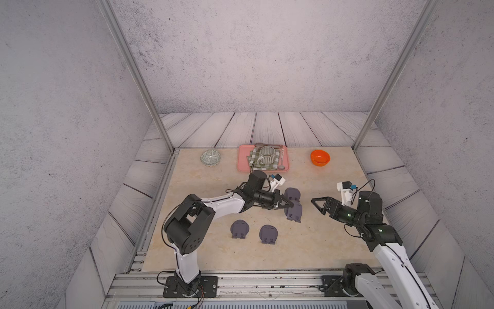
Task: Open the phone stand
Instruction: Pick up the phone stand at the center of the board, then open the phone stand.
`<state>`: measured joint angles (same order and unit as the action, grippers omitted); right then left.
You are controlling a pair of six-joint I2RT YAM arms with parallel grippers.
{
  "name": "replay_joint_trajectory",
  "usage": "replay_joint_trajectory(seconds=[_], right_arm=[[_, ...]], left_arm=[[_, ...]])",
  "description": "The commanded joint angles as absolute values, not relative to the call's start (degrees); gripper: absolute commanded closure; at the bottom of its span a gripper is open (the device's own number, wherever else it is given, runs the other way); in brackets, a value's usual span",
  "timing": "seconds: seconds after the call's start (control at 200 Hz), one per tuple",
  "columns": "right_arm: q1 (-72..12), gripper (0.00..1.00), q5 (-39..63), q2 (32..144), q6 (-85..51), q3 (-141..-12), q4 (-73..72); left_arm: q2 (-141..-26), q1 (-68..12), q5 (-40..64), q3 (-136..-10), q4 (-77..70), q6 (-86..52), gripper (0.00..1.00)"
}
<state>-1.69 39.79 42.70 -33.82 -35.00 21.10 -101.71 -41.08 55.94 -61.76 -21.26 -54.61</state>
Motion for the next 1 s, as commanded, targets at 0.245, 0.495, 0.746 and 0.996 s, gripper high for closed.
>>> replay_joint_trajectory(seconds=[0.245, 0.495, 0.746, 0.996], right_arm=[[-1.67, 0.11, 58.25, 41.0, -41.21, -39.2, 10.95], [-2.25, 0.38, 60.1, 39.59, -48.32, -37.32, 2.78], [-6.45, 0.47, 59.23, 41.36, -50.12, -39.77, -0.78], [-13.12, 0.48, 55.19, 43.83, -47.82, -40.01, -0.04]], left_arm=[[-87.36, -37.75, 58.65, -59.73, -30.89, -66.84, 1.0], [-81.39, -37.63, 58.15, -58.23, -29.11, -67.04, 1.0], [-79.49, -37.62, 57.66, -57.15, -28.05, -66.66, 1.0], [-78.68, -37.62, 57.49, -58.37, -27.79, -67.05, 1.0]])
